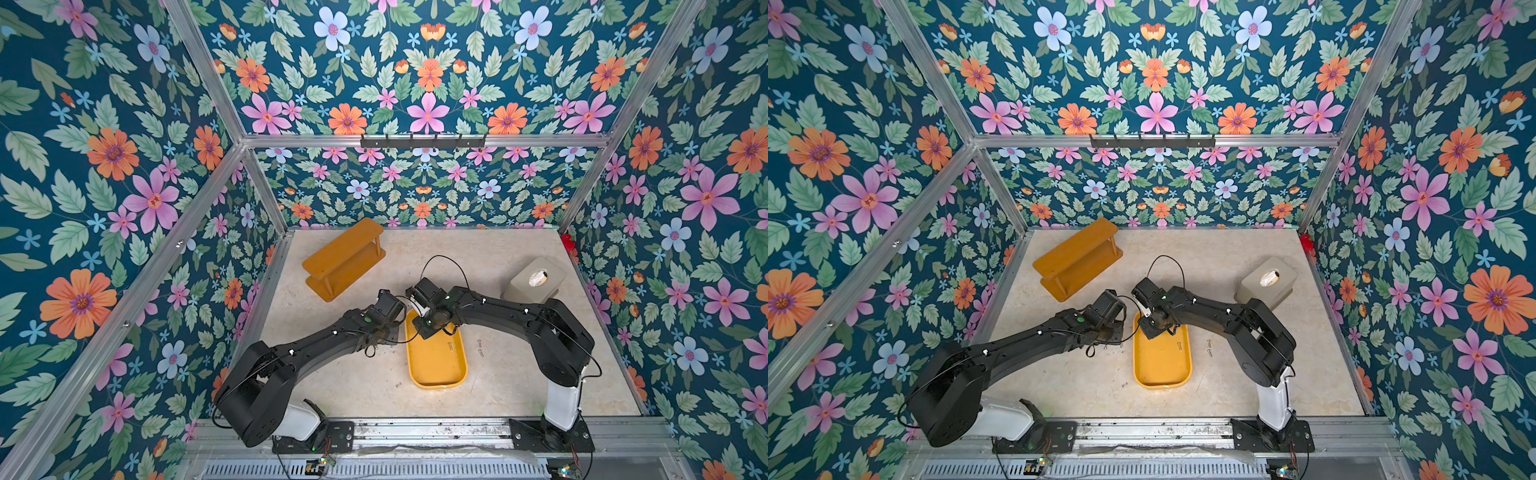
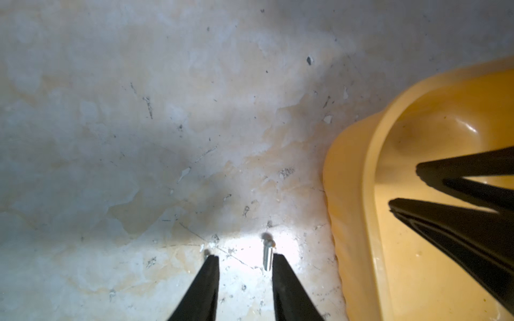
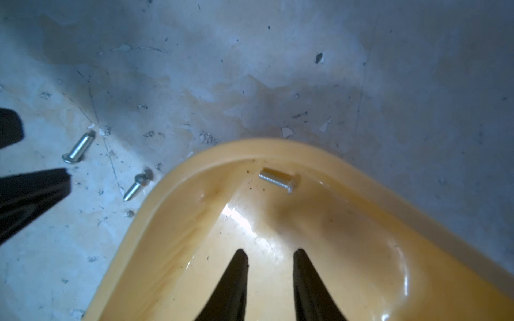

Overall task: Take out the screws from the storage box
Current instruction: Place the screw at the center of the board, then pick up the screw from the storage box.

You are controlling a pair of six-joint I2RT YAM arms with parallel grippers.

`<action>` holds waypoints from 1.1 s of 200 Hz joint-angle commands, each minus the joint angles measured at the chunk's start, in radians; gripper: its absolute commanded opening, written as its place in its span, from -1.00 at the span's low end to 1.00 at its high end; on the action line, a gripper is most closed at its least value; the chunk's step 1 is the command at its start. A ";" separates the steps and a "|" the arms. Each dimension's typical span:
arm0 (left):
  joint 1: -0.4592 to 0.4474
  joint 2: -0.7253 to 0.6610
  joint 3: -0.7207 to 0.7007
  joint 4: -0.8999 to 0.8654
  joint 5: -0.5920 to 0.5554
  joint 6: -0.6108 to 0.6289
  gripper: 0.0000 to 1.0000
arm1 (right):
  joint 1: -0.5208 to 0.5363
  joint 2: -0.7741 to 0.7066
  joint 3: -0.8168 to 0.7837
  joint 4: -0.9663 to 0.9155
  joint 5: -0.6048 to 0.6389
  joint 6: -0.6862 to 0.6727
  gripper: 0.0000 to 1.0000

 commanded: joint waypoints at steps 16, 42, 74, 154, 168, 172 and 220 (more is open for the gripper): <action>0.027 -0.014 -0.020 0.051 0.030 0.016 -0.24 | 0.000 0.040 0.022 0.053 -0.015 -0.083 -0.34; 0.038 -0.013 -0.033 0.058 0.041 0.021 -0.23 | -0.003 0.058 0.030 0.061 -0.001 -0.098 -0.34; 0.042 -0.010 -0.048 0.074 0.056 0.016 -0.23 | -0.004 0.072 0.033 0.072 0.024 -0.130 -0.33; 0.045 0.020 -0.047 0.089 0.066 0.025 -0.23 | -0.008 0.112 0.046 0.054 0.038 -0.190 -0.30; 0.045 0.027 -0.045 0.091 0.070 0.024 -0.23 | -0.009 0.110 0.040 0.061 0.047 -0.200 -0.30; 0.045 0.028 -0.045 0.092 0.072 0.025 -0.23 | -0.010 0.109 0.041 0.060 0.048 -0.204 -0.30; 0.045 0.045 -0.042 0.097 0.079 0.027 -0.23 | -0.009 0.124 0.043 0.061 0.030 -0.249 -0.28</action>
